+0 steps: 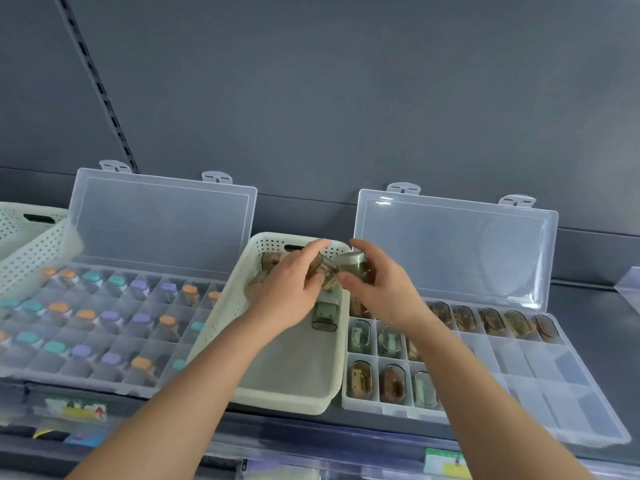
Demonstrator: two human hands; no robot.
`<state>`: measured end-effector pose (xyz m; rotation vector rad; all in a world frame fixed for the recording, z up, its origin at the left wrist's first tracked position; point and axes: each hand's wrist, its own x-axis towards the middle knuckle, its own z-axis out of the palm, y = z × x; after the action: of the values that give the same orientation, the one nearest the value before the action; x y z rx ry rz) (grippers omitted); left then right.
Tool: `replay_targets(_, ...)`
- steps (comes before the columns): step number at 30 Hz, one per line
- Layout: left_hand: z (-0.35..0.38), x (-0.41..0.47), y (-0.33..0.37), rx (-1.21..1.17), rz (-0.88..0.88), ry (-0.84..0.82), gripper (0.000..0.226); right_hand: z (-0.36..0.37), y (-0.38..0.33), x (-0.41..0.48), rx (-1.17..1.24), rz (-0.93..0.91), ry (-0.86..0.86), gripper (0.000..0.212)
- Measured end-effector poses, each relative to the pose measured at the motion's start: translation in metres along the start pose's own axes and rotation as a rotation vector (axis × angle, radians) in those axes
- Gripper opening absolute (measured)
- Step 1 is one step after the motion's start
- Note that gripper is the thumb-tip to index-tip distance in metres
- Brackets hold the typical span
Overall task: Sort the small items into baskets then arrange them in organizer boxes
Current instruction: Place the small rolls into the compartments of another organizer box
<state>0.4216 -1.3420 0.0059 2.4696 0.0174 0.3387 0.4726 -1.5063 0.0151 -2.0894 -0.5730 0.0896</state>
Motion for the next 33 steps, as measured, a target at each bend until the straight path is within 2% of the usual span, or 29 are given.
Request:
replay_targets(2,0.005,-0.003,0.018,0.005,0.021,0.024,0.042,-0.015,0.008,-0.011,0.045,0.039,0.023,0.051)
replay_targets(7,0.032,-0.001,0.06,-0.114,-0.003,0.059,0.036,-0.06,0.029,-0.037,0.146,0.086,0.057,0.026)
replay_targets(12,0.062,-0.007,0.109,-0.176,-0.085,-0.048,0.052,-0.117,0.045,-0.066,0.204,0.224,-0.04,0.025)
replay_targets(16,0.083,-0.012,0.141,-0.133,-0.098,-0.137,0.06,-0.15,0.068,-0.081,0.08,0.218,-0.092,0.028)
replay_targets(21,0.104,-0.022,0.172,0.055,0.004,-0.171,0.045,-0.178,0.099,-0.093,-0.007,0.242,0.022,0.043)
replay_targets(23,0.112,-0.024,0.177,0.097,0.034,-0.17,0.042,-0.185,0.105,-0.098,-0.046,0.196,0.029,0.043)
replay_targets(29,0.128,-0.02,0.184,0.206,0.094,-0.196,0.054,-0.19,0.111,-0.108,-0.338,0.047,0.023,0.046)
replay_targets(33,0.137,-0.014,0.182,0.331,0.13,-0.241,0.055,-0.181,0.116,-0.109,-0.437,0.029,-0.012,0.045)
